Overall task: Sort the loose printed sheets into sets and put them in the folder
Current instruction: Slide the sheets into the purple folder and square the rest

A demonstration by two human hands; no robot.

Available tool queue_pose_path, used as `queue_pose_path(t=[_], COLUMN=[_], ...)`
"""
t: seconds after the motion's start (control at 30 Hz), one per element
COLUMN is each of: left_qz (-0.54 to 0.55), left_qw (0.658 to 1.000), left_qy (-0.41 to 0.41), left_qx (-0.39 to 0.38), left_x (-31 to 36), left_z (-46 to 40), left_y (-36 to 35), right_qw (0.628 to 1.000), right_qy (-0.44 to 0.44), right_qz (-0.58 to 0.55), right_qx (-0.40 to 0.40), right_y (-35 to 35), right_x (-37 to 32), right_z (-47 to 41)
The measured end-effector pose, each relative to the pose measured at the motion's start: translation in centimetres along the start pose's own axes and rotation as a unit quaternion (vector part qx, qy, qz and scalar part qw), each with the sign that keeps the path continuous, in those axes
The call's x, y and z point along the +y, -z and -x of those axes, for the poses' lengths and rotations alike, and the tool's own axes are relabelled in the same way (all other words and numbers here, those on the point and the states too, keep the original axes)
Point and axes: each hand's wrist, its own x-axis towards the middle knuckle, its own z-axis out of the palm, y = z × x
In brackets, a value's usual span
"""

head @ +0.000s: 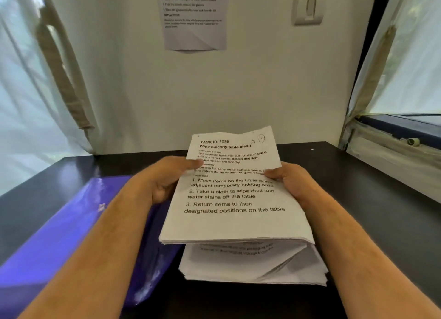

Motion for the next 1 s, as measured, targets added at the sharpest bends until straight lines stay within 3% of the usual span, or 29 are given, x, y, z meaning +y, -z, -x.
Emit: queue_pose_path(t=[0.13,0.23,0.33,0.63,0.87,1.0], left_qz=[0.035,0.022,0.033,0.032,0.058,0.030], left_qw=[0.997,0.985,0.979,0.979,0.982,0.967], left_qy=[-0.046,-0.090,-0.092,-0.091,-0.055,-0.080], left_qx=[0.053,0.144,0.180,0.179,0.169,0.242], left_x=[-2.7,-3.8,-4.6,-5.2,-5.0,-5.2], left_z=[1.6,2.0,2.0,2.2,3.1,2.8], left_y=[0.8,1.3,1.8,1.4,2.4,4.3], right_qw=[0.995,0.985,0.977,0.975,0.985,0.991], right_qy=[-0.010,-0.038,-0.055,-0.077,-0.077,-0.043], right_qz=[-0.036,-0.009,0.021,0.026,0.033,0.064], right_qx=[-0.094,-0.166,-0.207,-0.207,-0.152,-0.106], right_y=[-1.2,-2.1,-2.9,-2.2,-4.0,-4.7], right_x=[0.2,0.7,1.2,1.0,2.7,2.9], right_z=[0.8,1.5,1.8,2.1,1.4,1.1])
